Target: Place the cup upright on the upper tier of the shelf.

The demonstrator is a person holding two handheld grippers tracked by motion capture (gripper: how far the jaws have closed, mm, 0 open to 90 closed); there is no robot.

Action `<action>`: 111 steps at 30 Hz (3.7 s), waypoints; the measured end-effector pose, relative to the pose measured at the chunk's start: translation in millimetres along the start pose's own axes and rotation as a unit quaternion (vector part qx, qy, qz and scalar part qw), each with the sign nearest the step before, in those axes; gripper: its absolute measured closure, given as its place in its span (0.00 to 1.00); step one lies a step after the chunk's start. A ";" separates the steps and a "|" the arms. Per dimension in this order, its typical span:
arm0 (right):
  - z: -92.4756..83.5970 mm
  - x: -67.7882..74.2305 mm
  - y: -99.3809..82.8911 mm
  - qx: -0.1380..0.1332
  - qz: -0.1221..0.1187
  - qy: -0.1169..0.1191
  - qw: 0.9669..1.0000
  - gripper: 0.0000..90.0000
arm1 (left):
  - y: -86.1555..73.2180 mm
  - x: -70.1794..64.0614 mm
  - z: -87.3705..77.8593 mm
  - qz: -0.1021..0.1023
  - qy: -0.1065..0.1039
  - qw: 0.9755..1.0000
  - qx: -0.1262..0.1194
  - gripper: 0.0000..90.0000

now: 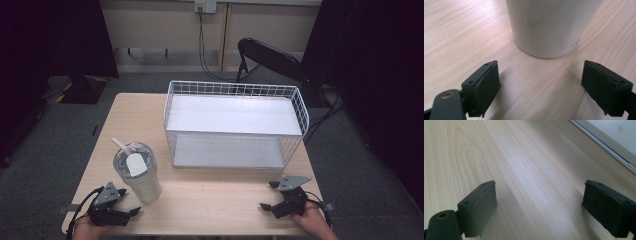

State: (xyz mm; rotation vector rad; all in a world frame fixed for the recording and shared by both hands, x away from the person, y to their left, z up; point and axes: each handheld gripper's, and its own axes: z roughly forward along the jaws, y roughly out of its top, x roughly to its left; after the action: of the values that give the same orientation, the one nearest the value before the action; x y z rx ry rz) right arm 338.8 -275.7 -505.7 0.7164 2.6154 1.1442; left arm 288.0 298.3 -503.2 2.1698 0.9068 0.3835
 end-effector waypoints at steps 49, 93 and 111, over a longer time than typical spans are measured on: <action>0.0 -0.2 0.0 0.000 -0.001 0.001 1.000 0.12 | 56.7 -7.2 -2.0 -0.006 -0.010 0.983 -0.182 0.10; 0.0 -0.3 0.0 0.000 -0.001 0.002 1.000 0.12 | 72.2 -22.7 6.0 0.015 -0.022 0.958 -0.287 0.10; 0.0 -0.3 0.0 0.000 -0.001 0.001 1.000 0.12 | 116.0 -32.7 5.7 -0.006 -0.042 0.959 -0.280 0.10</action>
State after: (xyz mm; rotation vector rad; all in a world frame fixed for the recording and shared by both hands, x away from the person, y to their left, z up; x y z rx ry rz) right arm 339.1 -275.8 -505.7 0.7121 2.6180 1.1453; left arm 324.4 217.1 -421.8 1.6455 0.6615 0.4725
